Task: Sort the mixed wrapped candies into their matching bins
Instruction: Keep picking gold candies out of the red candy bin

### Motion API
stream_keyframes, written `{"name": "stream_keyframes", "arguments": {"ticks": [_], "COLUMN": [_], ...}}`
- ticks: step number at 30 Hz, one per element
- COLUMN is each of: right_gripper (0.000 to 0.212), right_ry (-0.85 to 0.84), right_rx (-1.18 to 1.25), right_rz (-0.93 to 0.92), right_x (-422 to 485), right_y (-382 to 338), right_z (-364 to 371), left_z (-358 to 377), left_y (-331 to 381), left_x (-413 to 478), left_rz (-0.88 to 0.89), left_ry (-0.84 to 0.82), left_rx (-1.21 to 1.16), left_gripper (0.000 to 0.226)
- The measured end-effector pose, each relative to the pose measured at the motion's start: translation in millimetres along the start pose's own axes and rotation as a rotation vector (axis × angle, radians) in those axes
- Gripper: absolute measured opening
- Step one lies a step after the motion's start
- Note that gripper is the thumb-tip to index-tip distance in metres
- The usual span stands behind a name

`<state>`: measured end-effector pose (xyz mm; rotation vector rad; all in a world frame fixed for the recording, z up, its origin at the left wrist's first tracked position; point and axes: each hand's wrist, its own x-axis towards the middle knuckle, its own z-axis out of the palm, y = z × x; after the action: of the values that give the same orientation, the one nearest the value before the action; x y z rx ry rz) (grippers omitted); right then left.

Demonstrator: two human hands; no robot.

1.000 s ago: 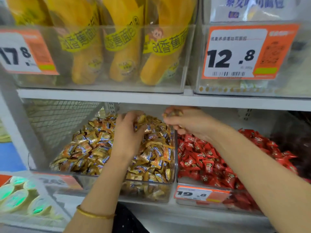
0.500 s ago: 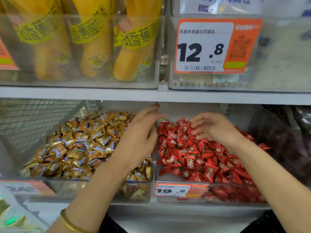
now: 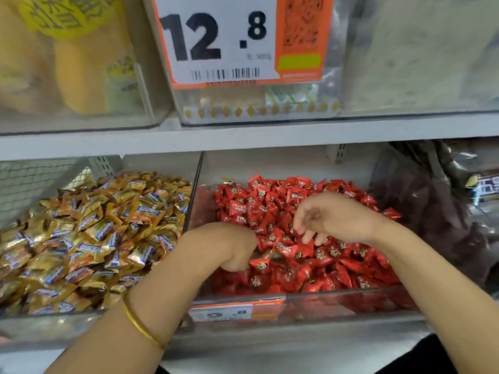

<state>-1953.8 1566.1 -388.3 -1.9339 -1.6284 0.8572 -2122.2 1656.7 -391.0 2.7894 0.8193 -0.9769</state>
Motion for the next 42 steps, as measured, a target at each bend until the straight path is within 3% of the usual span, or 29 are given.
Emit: {"name": "stream_keyframes", "arguments": {"ticks": [3, 6, 8, 11, 16, 19, 21, 24, 28, 30, 34, 38, 42], "right_gripper": [0.035, 0.02, 0.024, 0.03, 0.024, 0.025, 0.024, 0.018, 0.026, 0.03, 0.028, 0.031, 0.044], "right_ry": [0.004, -0.081, -0.13, -0.191, -0.202, -0.176, -0.17, -0.167, -0.117, -0.048, 0.087, -0.121, -0.223], "right_rx": [-0.033, -0.208, -0.358, -0.566, -0.592, -0.623, -0.603, -0.537, -0.461, -0.414, -0.319, -0.416, -0.694], "right_rz": [-0.032, -0.074, -0.084, -0.068, -0.028, 0.0, 0.016, -0.004, -0.015, -0.035, -0.164, -0.177, -0.213], "right_x": [6, 12, 16, 21, 9, -4, -11, -14, -11, -12, 0, 24, 27], "right_y": [0, -7, -8, -5, -10, -7, -4, -3, -3, -2, -8, -6, -9], "right_z": [10, 20, 26, 31, 18, 5, -1, 0, 3, 3, 14, 34, 41], "left_z": [-5, -5, -3, 7, 17, 17, 17, 17, 18, 17, 5, 1, 3], "left_y": [-1, 3, 8, 15, 9, 12, 15, 16, 16, 15, 12, 12, 12], "left_x": [-2, 4, 11, 19, 20, 19, 21, 21, 19, 19, 13, 6, 0], "left_rz": [-0.053, -0.059, -0.023, 0.02, -0.041, -0.029, -0.017, -0.069, -0.082, -0.087, -0.14, -0.214, -0.271], "left_ry": [0.068, 0.298, 0.376, 0.274, 0.183, 0.257, 0.271, 0.168, 0.104, 0.167, 0.495, 0.598, 0.591], "left_rx": [-0.042, -0.2, -0.256, -0.203, -0.108, -0.199, -0.23, -0.151, -0.1, -0.128, -0.389, -0.609, -0.623], "left_gripper": [0.014, 0.012, 0.018, 0.023, 0.005, 0.025, 0.027, 0.031, 0.038, 0.035, 0.028, 0.02, 0.024]}}
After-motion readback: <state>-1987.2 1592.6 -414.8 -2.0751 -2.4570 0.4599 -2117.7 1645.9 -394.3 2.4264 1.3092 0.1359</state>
